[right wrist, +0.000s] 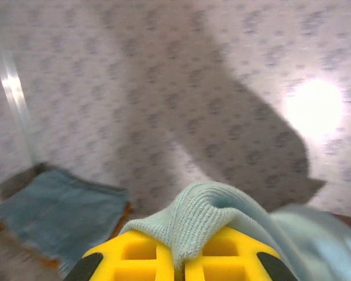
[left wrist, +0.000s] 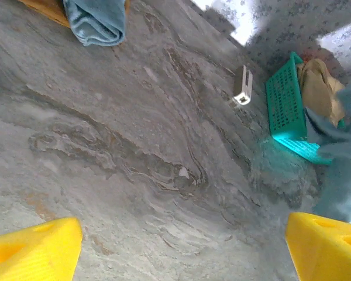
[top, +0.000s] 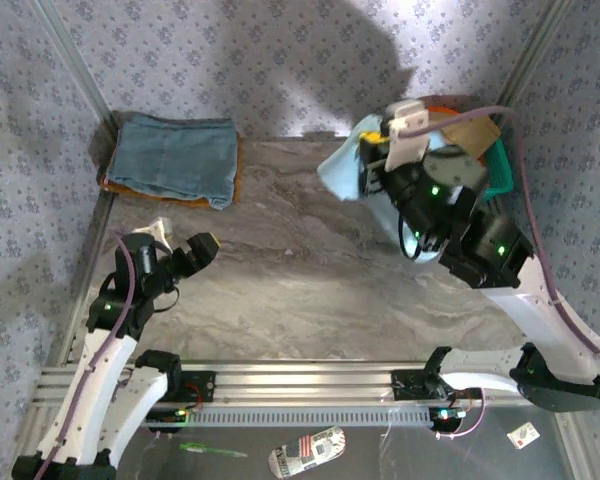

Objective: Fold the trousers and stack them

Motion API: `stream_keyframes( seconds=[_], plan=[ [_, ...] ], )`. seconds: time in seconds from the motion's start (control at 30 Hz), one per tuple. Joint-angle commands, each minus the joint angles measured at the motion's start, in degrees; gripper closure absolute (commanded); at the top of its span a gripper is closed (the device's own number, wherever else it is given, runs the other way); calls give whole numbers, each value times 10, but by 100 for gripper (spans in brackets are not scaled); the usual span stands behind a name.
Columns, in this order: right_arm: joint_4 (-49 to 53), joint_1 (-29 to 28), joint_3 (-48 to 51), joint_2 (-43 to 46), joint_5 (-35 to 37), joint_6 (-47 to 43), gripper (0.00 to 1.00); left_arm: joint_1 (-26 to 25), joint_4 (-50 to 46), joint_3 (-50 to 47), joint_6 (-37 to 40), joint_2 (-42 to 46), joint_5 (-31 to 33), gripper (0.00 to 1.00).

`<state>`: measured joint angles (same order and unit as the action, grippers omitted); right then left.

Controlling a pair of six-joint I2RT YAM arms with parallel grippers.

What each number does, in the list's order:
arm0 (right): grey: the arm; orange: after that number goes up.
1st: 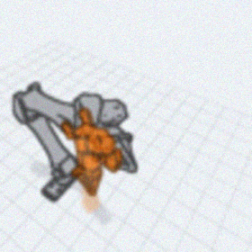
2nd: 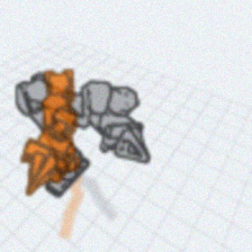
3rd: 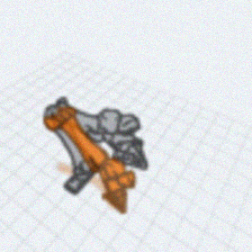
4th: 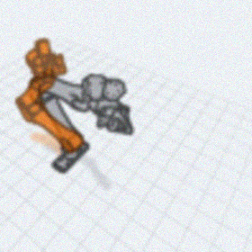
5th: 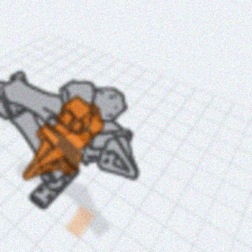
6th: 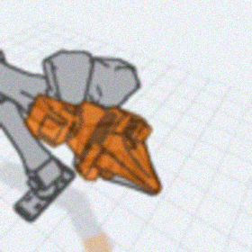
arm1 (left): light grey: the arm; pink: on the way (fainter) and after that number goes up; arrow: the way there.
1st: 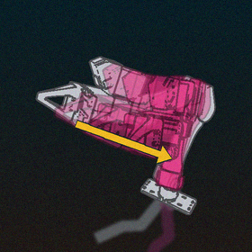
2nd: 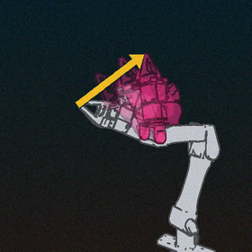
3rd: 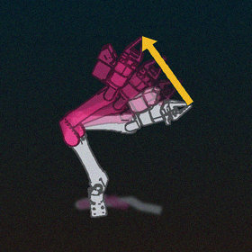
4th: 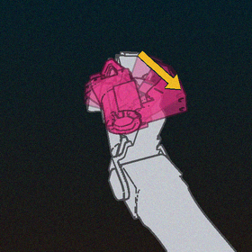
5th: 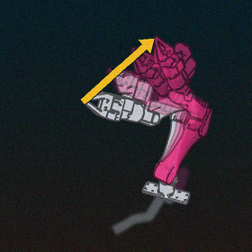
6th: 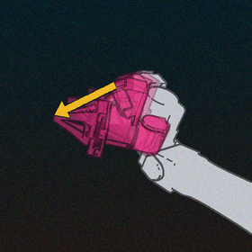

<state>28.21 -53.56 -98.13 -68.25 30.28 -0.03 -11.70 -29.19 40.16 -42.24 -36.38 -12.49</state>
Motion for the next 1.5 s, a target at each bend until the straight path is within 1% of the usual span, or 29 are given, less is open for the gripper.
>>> stream_keyframes(
  seconds=[0.0, 0.03, 0.1, 0.17, 0.23, 0.3, 0.37, 0.43, 0.53, 0.63, 0.7, 0.73, 0.8, 0.9, 0.93, 1.0, 1.1, 1.2, 1.27, 1.33, 1.37, 1.47],
  plan=[
    [16, -30, 82, -41, -105, 79, 72, -1, -48, 29, -3, 12, 50, 6],
    [21, -36, 100, -53, -128, 108, 57, -1, -59, 36, -3, 12, 59, 5],
    [29, -41, 129, -76, -187, 156, 48, -1, -75, 49, -3, 12, 68, 3],
    [39, -47, 144, -90, -217, 178, 36, -1, -82, 59, -3, 7, 64, 3],
    [59, -48, 156, -83, -194, 198, 30, -1, -83, 65, 3, -2, 51, 3],
    [79, -32, 185, -56, -165, 220, 27, -4, -77, 67, 14, -14, 33, 3],
    [102, 7, 219, -25, -138, 256, 27, -20, -82, 76, 23, -28, 33, 5],
    [123, 72, 260, 9, -145, 293, 28, -58, -91, 86, 30, -41, 61, 6],
    [135, 184, 344, 57, -186, 332, 30, -145, -93, 102, 39, -67, 130, 9],
    [131, 286, 414, 93, -227, 351, 31, -268, -90, 128, 46, -138, 211, 12],
    [129, 357, 456, 112, -260, 370, 30, -369, -85, 166, 66, -218, 288, 11],
    [127, 387, 472, 118, -276, 372, 29, -403, -91, 191, 73, -261, 317, 11],
    [118, 451, 502, 125, -304, 379, 28, -464, -92, 258, 96, -367, 345, 11],
    [95, 532, 539, 125, -358, 379, 28, -533, -94, 377, 140, -526, 376, 10],
    [90, 552, 550, 124, -377, 371, 28, -549, -94, 418, 156, -570, 385, 10],
    [76, 594, 573, 121, -393, 376, 29, -572, -125, 512, 189, -682, 391, 11],
    [69, 659, 600, 121, -421, 382, 32, -592, -132, 620, 225, -798, 395, 14],
    [64, 714, 624, 122, -462, 377, 36, -597, -125, 702, 257, -876, 380, 20],
    [47, 740, 632, 123, -482, 375, 38, -598, -124, 757, 275, -918, 357, 25],
    [40, 758, 638, 121, -498, 375, 39, -600, -125, 803, 289, -958, 357, 28],
    [38, 767, 639, 121, -501, 375, 39, -600, -127, 826, 294, -979, 362, 28],
    [32, 786, 642, 115, -516, 372, 39, -599, -132, 886, 311, -1035, 417, 29]
  ],
)
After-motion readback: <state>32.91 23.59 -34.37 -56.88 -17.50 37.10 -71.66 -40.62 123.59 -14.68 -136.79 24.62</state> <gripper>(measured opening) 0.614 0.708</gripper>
